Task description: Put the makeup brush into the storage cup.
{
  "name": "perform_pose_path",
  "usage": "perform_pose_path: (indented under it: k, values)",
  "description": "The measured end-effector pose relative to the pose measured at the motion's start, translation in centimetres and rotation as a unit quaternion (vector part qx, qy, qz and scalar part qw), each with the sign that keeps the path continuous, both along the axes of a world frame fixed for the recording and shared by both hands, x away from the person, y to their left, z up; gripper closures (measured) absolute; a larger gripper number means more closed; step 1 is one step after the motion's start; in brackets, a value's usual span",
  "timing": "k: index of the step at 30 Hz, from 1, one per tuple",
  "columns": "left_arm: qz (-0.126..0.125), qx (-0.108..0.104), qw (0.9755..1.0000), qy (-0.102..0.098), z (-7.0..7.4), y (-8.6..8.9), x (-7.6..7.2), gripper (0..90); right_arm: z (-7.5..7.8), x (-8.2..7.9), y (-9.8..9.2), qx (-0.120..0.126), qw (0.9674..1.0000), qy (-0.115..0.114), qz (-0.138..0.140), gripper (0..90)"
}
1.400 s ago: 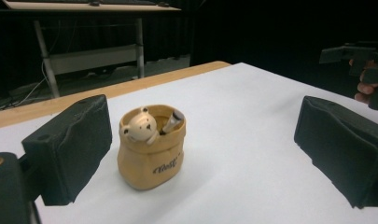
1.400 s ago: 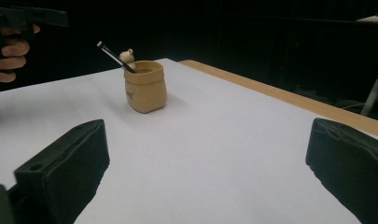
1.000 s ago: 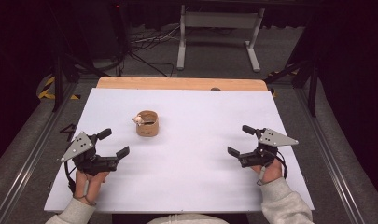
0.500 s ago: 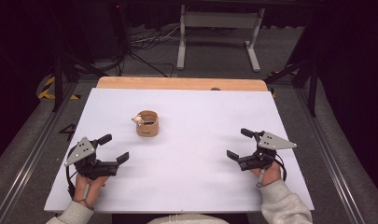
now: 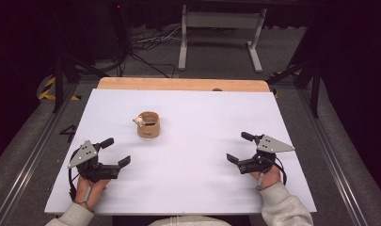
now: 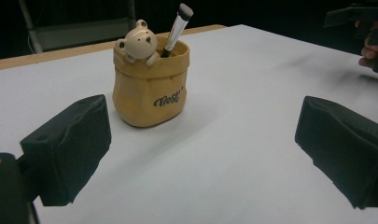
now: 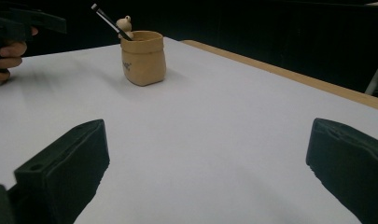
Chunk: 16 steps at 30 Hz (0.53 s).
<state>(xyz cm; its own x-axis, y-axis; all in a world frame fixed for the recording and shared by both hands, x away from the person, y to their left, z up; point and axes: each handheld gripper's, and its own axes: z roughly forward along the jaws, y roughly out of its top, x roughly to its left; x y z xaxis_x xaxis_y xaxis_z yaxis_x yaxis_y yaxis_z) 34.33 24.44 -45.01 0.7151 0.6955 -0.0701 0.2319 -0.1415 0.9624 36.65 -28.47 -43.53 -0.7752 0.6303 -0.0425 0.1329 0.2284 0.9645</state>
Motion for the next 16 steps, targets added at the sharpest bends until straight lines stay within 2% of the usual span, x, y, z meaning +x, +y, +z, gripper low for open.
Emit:
perform_pose_path:
  k: [3, 8, 16]
  values:
    - [0.007, 0.013, 0.9998, -0.014, 0.08, -0.06, -0.18, 5.4, -0.03, 0.04, -0.03, -0.002, 1.0000, 0.001, -0.005, 0.0]
    - [0.005, 0.022, 0.9997, -0.013, -0.09, -0.44, 0.03, 5.2, -0.02, 0.06, -0.16, 0.002, 1.0000, 0.001, -0.004, 0.0]
    - [0.005, 0.019, 0.9998, -0.002, -0.22, -0.45, 0.28, 3.6, 0.08, -0.07, -0.10, 0.002, 1.0000, -0.006, -0.005, 0.0]
